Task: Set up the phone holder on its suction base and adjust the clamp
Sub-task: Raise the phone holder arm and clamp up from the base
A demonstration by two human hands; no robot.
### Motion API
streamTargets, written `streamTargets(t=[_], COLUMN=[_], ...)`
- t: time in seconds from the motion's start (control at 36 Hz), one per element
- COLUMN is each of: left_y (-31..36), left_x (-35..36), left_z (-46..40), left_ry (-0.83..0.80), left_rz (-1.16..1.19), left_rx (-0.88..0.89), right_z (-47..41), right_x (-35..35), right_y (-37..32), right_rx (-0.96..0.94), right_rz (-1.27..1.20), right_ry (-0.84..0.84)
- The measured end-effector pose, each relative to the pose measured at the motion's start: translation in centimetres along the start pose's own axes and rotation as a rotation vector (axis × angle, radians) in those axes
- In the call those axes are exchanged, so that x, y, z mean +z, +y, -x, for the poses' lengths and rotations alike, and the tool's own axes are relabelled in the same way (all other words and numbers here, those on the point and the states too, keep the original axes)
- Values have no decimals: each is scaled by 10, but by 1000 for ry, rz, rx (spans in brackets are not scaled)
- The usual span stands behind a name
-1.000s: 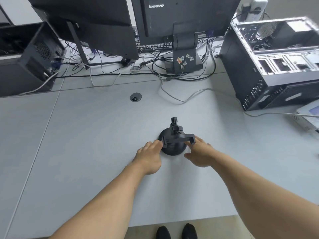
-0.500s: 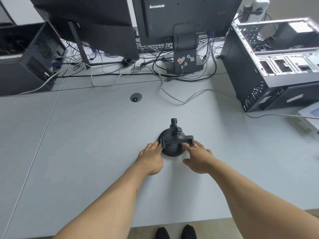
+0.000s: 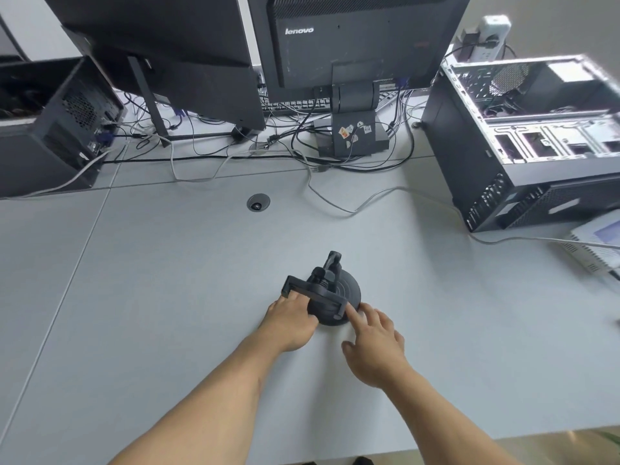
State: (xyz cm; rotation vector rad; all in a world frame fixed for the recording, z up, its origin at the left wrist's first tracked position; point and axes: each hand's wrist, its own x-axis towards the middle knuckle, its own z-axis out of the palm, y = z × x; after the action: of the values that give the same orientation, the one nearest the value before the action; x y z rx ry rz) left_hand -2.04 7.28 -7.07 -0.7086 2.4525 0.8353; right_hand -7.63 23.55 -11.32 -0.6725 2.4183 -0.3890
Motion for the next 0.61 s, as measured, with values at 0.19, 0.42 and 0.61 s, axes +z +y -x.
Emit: streamTargets(t=[0.19,0.42,0.61], left_y=[5,11,14], left_x=[-8,-17,-23], left_z=[-4,-7,-18], left_ry=[-16,-10,-21], left_rz=[16,-12,42], left_rx=[-8,80,83], right_z=[13,21,24], right_x=[15,23,30], right_y=[-9,-23,-35], right_rx=[41,98,148], right_rz=[-8,-5,-11], right_ry=[47,75,123])
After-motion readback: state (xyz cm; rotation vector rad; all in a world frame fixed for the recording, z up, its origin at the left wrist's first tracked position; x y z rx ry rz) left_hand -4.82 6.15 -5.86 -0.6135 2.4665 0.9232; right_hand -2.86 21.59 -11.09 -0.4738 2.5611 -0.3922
